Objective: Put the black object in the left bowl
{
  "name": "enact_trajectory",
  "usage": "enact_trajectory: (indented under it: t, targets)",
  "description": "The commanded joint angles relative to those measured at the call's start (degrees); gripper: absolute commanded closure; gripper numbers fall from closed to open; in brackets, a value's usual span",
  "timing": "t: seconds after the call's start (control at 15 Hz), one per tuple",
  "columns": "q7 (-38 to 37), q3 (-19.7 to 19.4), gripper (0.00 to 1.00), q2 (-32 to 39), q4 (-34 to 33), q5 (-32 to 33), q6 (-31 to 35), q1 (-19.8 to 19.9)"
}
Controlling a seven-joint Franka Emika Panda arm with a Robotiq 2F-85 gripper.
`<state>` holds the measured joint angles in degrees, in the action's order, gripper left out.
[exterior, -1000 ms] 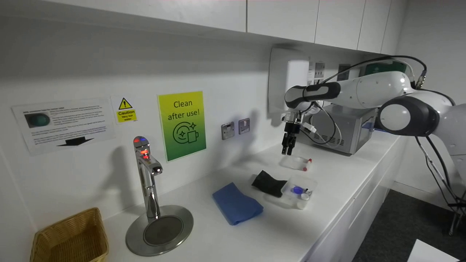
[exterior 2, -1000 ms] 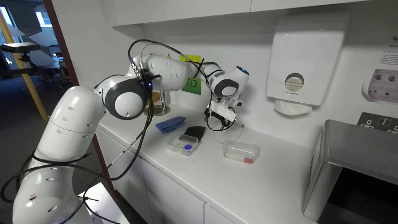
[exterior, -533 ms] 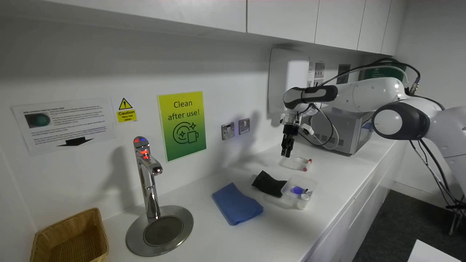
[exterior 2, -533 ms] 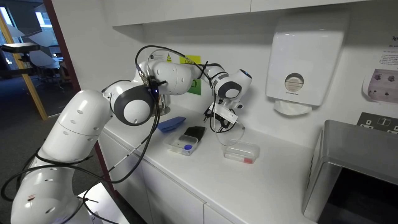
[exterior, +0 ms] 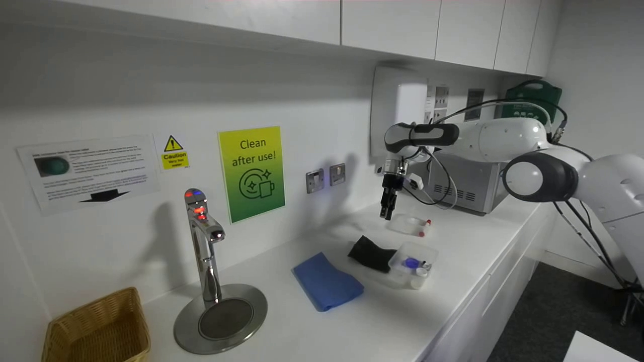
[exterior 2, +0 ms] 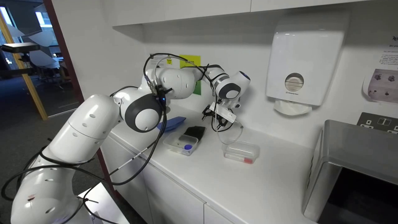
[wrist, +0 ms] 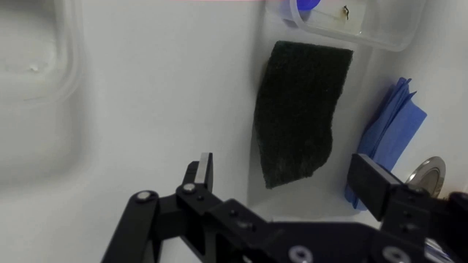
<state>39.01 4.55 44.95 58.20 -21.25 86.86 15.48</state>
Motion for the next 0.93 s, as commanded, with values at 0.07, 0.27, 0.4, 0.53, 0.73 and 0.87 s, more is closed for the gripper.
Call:
enact_trajectory:
  t: [0.07, 0.27, 0.4, 0.53, 0.73, 0.87]
  targets:
    - [-3.79, 0.93, 0.0, 3.95, -6.7, 1.06, -3.69, -1.27]
    - [-9.42, -0.53, 0.0, 3.57, -5.69, 1.83, -2.71, -3.75]
    - [-11.81, -0.64, 0.0, 3.49, -5.45, 2.26, -2.33, -4.79]
    - [-12.86, -0.6, 0.0, 3.83, -5.69, 2.61, -2.21, -5.57]
    - [-12.15, -0.41, 0.0, 4.56, -6.18, 2.75, -2.41, -5.94]
    - [-11.55, -0.36, 0.0, 5.3, -6.47, 2.77, -2.1, -5.98]
